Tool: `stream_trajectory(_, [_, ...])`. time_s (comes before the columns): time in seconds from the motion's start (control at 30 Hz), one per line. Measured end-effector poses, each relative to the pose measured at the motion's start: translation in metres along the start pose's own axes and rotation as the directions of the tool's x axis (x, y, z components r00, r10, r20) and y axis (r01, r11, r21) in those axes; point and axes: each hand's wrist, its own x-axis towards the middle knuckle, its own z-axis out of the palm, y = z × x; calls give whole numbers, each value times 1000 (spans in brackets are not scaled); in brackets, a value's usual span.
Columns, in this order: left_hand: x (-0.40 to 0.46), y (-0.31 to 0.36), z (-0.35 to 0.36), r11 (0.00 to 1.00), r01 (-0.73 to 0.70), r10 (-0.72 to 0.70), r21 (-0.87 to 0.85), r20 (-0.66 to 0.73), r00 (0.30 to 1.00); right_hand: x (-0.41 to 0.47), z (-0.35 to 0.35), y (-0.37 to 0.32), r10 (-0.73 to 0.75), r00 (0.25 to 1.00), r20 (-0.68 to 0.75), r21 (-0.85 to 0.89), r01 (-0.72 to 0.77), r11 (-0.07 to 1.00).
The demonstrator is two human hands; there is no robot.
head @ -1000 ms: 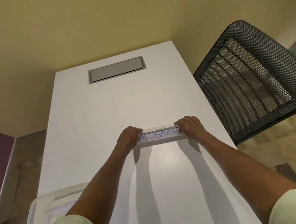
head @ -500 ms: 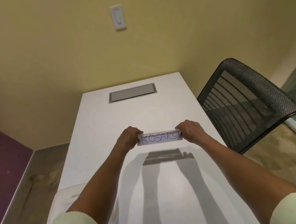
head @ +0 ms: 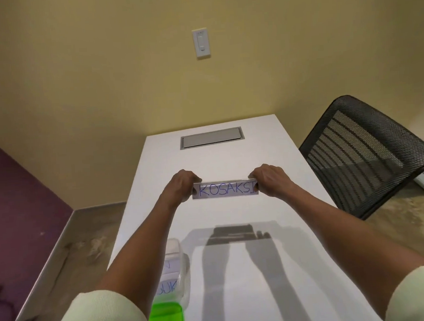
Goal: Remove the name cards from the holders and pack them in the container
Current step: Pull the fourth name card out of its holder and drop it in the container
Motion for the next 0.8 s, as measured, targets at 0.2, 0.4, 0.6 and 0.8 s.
stream_trajectory(0.2, [-29,-40,-5,984,129,-129,-124,4,992,-4,5,-48,-46,999,23,-1,46,999])
stream_trajectory(0.4, [-60,-85,-8,937,235,-236,-257,27,971,-5,14,-99,-95,995,34,-17,96,995])
stream_trajectory(0.6, [-90,-123,-11,922,279,-283,-268,25,959,-5,25,-143,-148,988,42,-40,150,988])
stream_trajectory(0.8, [-114,-158,-11,885,329,-340,-329,24,940,-6,38,-184,-195,980,32,-41,196,980])
